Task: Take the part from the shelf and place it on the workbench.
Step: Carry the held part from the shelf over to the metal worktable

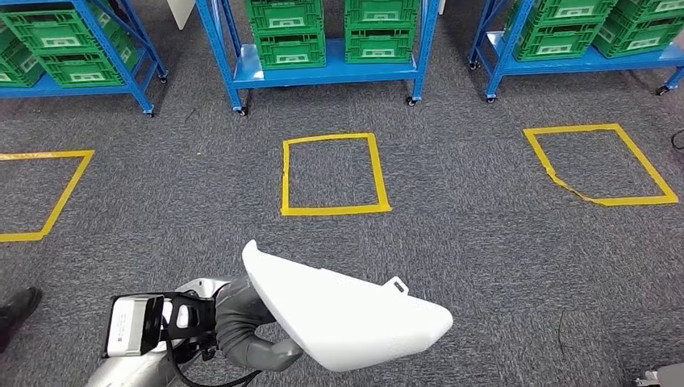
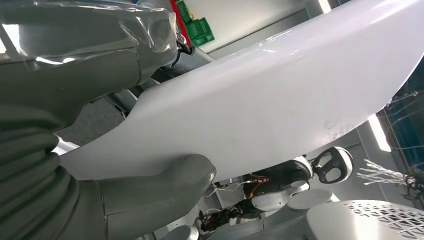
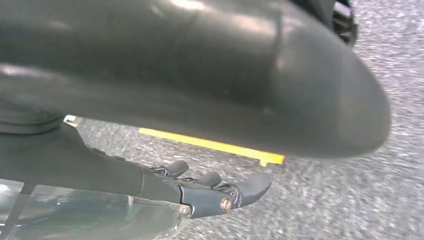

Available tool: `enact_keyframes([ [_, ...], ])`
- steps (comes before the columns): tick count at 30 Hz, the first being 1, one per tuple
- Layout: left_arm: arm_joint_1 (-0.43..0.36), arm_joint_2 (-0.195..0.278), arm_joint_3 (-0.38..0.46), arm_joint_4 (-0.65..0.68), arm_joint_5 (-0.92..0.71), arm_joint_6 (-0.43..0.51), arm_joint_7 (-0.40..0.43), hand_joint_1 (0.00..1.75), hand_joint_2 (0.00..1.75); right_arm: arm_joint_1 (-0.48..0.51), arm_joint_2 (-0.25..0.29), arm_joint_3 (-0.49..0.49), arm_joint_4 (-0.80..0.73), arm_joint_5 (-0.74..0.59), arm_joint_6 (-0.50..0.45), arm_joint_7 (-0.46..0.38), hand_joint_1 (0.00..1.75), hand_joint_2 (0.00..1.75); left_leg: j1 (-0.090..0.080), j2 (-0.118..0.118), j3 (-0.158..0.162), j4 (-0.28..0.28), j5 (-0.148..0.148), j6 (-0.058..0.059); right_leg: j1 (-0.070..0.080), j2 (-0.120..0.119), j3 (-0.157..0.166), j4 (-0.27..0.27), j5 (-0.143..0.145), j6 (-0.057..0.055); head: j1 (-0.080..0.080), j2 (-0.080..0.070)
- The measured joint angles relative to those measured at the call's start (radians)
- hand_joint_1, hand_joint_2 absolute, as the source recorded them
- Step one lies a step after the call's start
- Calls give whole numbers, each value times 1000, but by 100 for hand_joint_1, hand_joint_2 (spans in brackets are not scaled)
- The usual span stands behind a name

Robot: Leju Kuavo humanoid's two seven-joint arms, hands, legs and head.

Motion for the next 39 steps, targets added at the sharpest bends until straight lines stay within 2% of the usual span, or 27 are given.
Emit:
enact_keyframes([
  [1,0,0,0,0,0,0,0,173,175,-1,1,0,1,0,-3,0,0,0,-3,0,63,-70,14,9,0,0,-12,0,11,1,0,0],
  [3,-2,-3,2,-1,0,0,-1,173,175,-1,5,0,4,-3,-10,2,0,0,-11,3,185,-230,-5,29,3,1,-24,-1,30,8,1,0],
  [4,-3,-4,4,-1,0,-1,-1,173,175,-2,6,0,6,-4,-12,4,0,0,-16,4,219,-282,-23,37,2,0,-25,-3,39,13,1,0],
  [5,-3,-4,5,-1,0,-2,-2,173,175,-2,7,0,7,-6,-15,6,0,0,-20,5,229,-307,-31,43,1,-1,-24,-7,47,20,0,0],
  [7,-5,-6,7,-1,0,-5,-3,173,175,-4,6,-1,10,-10,-19,12,0,0,-23,5,221,-323,-10,56,-2,-2,-26,-13,60,31,-2,0],
  [8,-6,-9,8,-1,0,-7,-4,173,175,-4,7,-2,12,-11,-21,16,0,0,-22,5,215,-330,5,63,-2,-1,-36,3,48,31,-2,0],
  [9,-7,-11,8,-1,1,-8,-4,173,175,-3,7,-2,13,-13,-24,19,0,0,-20,6,207,-336,21,68,-2,1,-55,41,22,27,0,0],
  [11,-7,-15,7,1,2,-10,-5,173,175,-3,6,-6,15,-16,-27,26,0,0,-20,6,182,-337,45,72,-2,4,-106,176,-60,19,2,0],
  [12,-7,-16,6,3,3,-11,-5,173,175,-2,5,-8,16,-18,-28,29,0,0,-21,6,171,-336,54,72,-2,5,-123,240,-92,21,3,0],
  [13,-7,-16,5,5,4,-12,-5,173,175,-2,4,-10,16,-19,-28,31,0,0,-21,6,160,-333,62,71,-3,5,-124,275,-110,27,3,0],
  [14,-7,-16,5,7,5,-13,-6,173,175,-2,4,-12,16,-19,-28,33,0,0,-21,5,150,-329,68,69,-5,5,-105,271,-113,35,3,0],
  [15,-7,-17,5,9,7,-13,-6,173,175,-2,3,-13,16,-20,-27,34,0,0,-20,5,142,-322,72,67,-7,5,-62,220,-102,45,3,0],
  [16,-7,-18,5,9,9,-14,-7,173,175,-2,1,-14,16,-21,-26,35,0,0,-19,5,132,-311,72,63,-9,4,-8,143,-86,54,3,0],
  [17,-7,-18,5,10,11,-14,-7,173,175,-3,0,-15,16,-22,-24,35,0,0,-21,5,121,-298,71,59,-10,5,38,73,-76,56,3,0],
  [18,-8,-18,5,10,14,-15,-8,173,175,-3,-1,-16,16,-24,-22,35,0,0,-22,5,110,-285,69,55,-9,7,68,23,-69,52,2,0],
  [19,-8,-18,6,10,15,-15,-9,173,175,-3,-2,-18,16,-25,-20,34,0,0,-24,5,101,-274,68,50,-7,8,79,1,-69,45,2,0],
  [22,-9,-18,6,11,18,-16,-10,173,175,0,0,-22,16,-28,-13,34,0,0,-21,4,86,-261,69,36,-5,10,71,3,-63,24,2,0],
  [23,-9,-18,6,12,18,-16,-10,173,175,-1,0,-24,16,-29,-11,33,0,0,-18,3,79,-248,59,29,-7,10,70,2,-59,18,0,0],
  [25,-10,-19,6,12,18,-16,-10,173,175,-2,1,-27,16,-33,-9,33,0,0,-12,2,39,-158,3,15,-11,9,67,1,-54,10,-2,0],
  [27,-11,-18,6,15,18,-16,-10,173,175,-1,1,-30,16,-35,-8,33,0,0,-4,1,-21,-18,-63,5,-10,9,60,2,-50,5,-3,0],
  [28,-10,-18,6,16,18,-15,-10,173,175,-1,2,-32,16,-36,-8,33,0,0,-1,1,-40,27,-76,3,-10,9,56,2,-48,5,-3,0],
  [29,-10,-18,6,17,18,-15,-10,173,175,0,2,-34,16,-36,-8,33,0,0,1,1,-38,30,-68,3,-9,9,54,2,-46,5,-3,0],
  [30,-11,-18,6,18,18,-15,-10,173,175,-1,2,-36,16,-36,-8,33,0,0,3,1,-16,-7,-44,5,-9,9,54,2,-44,6,-3,0],
  [32,-13,-18,6,18,19,-15,-10,173,175,-1,3,-38,16,-37,-8,33,0,0,1,1,65,-152,18,14,-8,10,55,2,-42,9,-2,0],
  [34,-16,-18,7,18,21,-15,-10,173,175,-1,5,-39,16,-37,-8,33,0,0,-6,0,115,-252,43,25,-6,10,51,1,-37,18,-2,0],
  [37,-19,-18,7,18,23,-14,-11,173,175,-1,7,-41,15,-37,-6,31,0,0,-8,-1,118,-276,49,38,-6,8,44,-3,-28,34,-2,0],
  [39,-21,-20,8,18,24,-14,-11,173,175,-1,7,-41,15,-37,-4,26,0,0,-5,1,125,-296,65,52,-4,7,25,28,-48,35,-1,0],
])
